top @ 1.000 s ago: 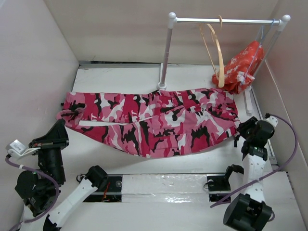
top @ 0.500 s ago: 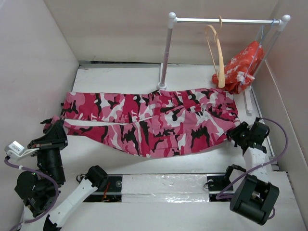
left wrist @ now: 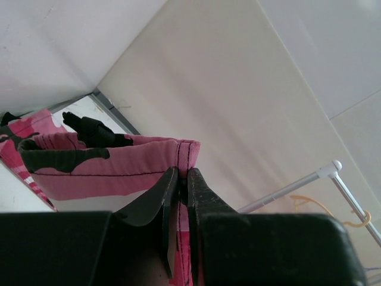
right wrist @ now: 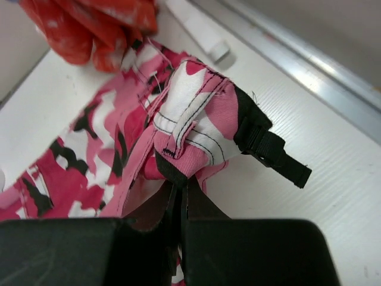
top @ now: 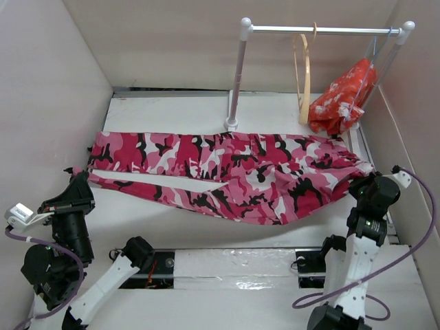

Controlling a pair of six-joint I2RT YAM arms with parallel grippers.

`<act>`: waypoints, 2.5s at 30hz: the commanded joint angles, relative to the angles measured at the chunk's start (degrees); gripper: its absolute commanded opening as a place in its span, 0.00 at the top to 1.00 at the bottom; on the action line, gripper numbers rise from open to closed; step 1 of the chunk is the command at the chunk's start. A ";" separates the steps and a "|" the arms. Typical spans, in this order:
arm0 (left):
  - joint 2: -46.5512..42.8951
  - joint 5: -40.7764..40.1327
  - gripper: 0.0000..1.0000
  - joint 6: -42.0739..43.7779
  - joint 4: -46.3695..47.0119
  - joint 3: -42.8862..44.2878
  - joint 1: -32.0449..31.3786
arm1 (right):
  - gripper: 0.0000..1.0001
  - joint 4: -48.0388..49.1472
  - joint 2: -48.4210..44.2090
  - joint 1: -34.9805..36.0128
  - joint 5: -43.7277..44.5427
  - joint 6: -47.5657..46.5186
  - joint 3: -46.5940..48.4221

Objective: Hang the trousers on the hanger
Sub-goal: Fold the trousers at the center of the board.

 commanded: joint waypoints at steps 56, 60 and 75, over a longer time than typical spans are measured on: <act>93.20 5.53 1.00 -10.71 -1.93 30.48 54.33 | 1.00 18.84 50.76 9.39 7.58 -1.41 32.16; 98.66 5.36 1.00 -8.95 0.10 34.52 53.19 | 1.00 18.22 58.76 11.51 10.40 -2.29 37.78; 115.63 6.23 0.88 -0.95 3.89 50.69 51.43 | 0.68 23.40 70.47 13.18 9.79 -0.10 45.27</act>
